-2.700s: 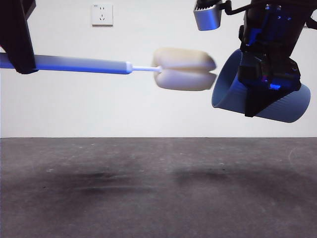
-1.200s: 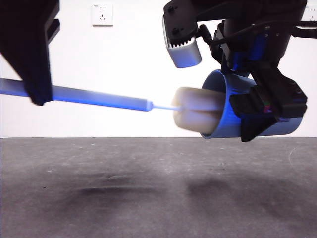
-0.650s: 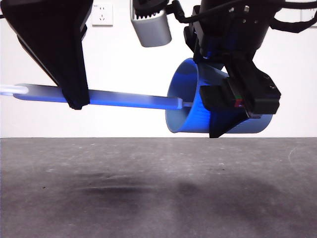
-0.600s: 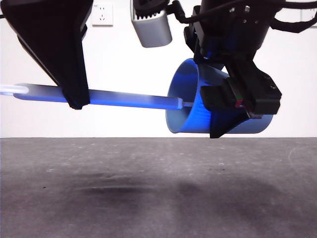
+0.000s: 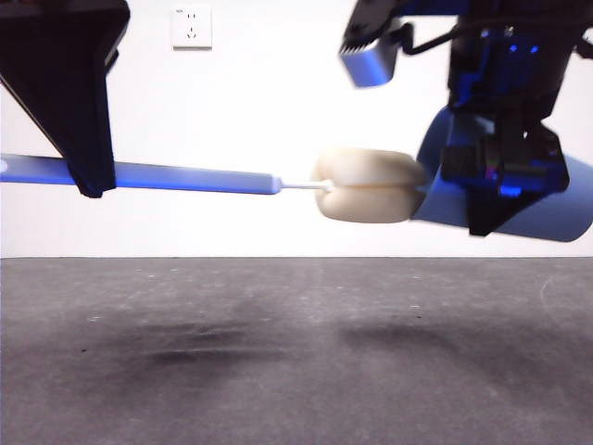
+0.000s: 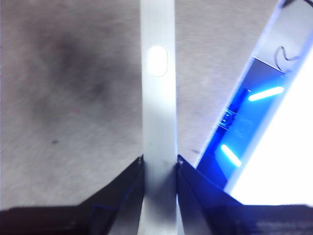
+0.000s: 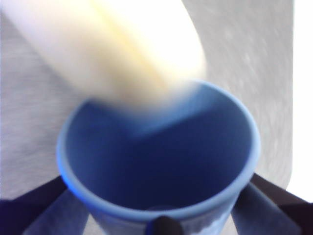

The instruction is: Pick up the cup brush,pick up the cup,insert the brush into the cup,clean the cup,put the cup brush back,put the cup back to the fixed position on the table

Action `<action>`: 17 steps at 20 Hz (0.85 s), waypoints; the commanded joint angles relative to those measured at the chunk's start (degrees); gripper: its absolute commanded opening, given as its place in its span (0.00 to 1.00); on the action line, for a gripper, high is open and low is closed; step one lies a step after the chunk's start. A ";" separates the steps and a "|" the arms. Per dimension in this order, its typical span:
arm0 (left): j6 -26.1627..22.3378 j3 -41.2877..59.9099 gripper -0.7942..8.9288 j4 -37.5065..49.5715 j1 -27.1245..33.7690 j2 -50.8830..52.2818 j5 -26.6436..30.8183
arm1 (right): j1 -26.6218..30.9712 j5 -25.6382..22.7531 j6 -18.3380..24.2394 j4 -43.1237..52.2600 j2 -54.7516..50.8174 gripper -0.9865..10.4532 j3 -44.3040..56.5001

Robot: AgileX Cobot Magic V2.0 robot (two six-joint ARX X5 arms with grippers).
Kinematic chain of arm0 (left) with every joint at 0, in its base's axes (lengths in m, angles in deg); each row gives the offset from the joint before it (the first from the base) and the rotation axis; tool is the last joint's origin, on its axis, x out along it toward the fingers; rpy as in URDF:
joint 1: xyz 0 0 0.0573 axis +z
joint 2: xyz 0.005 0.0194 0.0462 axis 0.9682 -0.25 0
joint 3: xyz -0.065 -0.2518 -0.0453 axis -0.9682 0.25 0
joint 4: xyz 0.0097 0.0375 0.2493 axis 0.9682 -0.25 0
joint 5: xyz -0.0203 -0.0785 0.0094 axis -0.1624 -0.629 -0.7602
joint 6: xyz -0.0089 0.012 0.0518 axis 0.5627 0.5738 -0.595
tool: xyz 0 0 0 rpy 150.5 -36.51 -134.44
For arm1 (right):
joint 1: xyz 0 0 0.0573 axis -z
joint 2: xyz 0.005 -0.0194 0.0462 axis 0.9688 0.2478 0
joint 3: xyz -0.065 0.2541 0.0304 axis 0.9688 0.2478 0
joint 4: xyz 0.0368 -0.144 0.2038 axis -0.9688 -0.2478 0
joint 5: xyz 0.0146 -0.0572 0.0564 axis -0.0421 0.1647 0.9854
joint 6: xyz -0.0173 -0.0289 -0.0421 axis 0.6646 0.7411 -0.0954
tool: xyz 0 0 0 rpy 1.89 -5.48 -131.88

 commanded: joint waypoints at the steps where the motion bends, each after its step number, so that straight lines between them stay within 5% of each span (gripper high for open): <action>1: 1.88 0.22 0.07 0.07 2.54 0.28 0.31 | 2.91 -0.28 -5.62 0.26 -2.91 0.07 0.02; 6: 10.84 0.24 0.07 6.03 8.63 0.26 -0.28 | 8.57 1.01 -14.60 2.08 -10.93 0.07 -0.39; 14: 28.30 0.48 0.07 21.16 17.29 -3.74 -0.33 | 9.46 18.45 -34.86 8.76 -22.21 0.07 -3.13; 17: 32.61 0.48 0.07 23.96 17.25 -9.33 -0.04 | 9.46 22.64 -37.07 10.51 -23.54 0.07 -3.13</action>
